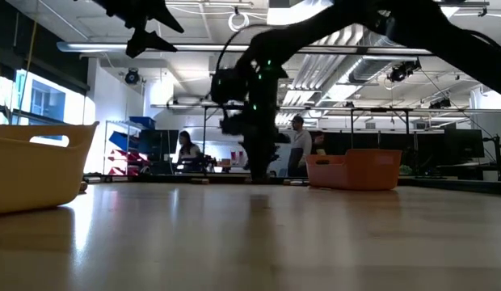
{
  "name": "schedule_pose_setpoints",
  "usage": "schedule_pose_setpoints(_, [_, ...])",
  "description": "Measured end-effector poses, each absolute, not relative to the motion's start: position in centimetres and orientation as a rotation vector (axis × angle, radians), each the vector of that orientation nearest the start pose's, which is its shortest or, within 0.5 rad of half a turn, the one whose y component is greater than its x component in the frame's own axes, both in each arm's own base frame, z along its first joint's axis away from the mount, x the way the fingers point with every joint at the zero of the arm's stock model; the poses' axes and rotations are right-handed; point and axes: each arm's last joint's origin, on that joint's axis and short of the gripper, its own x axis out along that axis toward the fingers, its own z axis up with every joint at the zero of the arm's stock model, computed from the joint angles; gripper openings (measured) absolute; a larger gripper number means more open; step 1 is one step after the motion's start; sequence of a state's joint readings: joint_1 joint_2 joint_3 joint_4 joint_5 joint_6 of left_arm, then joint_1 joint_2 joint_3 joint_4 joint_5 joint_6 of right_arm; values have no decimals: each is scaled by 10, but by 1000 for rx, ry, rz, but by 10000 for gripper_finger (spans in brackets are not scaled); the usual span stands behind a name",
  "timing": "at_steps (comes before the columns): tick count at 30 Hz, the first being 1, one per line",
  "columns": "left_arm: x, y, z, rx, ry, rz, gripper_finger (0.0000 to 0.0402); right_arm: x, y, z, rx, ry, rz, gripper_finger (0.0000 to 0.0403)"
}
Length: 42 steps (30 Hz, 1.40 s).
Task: Sort batteries
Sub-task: Put the black battery into the orange bin
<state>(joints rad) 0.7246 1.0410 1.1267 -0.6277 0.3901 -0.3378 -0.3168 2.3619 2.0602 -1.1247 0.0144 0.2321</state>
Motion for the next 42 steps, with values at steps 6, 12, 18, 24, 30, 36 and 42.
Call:
schedule_pose_setpoints(6, [156, 123, 369, -583, 382, 397, 218, 414, -167, 270, 356, 1193, -557, 17])
schedule_pose_setpoints(12, [157, 124, 368, -583, 386, 406, 218, 357, -206, 313, 377, 1203, -746, 17])
schedule_pose_setpoints(18, [157, 124, 367, -588, 396, 409, 218, 325, -242, 307, 439, 1283, -826, 16])
schedule_pose_setpoints(24, [155, 123, 364, -607, 430, 415, 218, 301, -236, 259, 518, 1398, -774, 16])
schedule_pose_setpoints(30, [155, 126, 364, -575, 421, 484, 218, 254, -218, 219, 639, 1345, -829, 16])
schedule_pose_setpoints(36, [159, 132, 360, -571, 441, 558, 218, 234, -209, 206, 728, 1243, -890, 53])
schedule_pose_setpoints(42, [167, 154, 336, -652, 566, 681, 218, 236, -208, 210, 719, 1219, -891, 152])
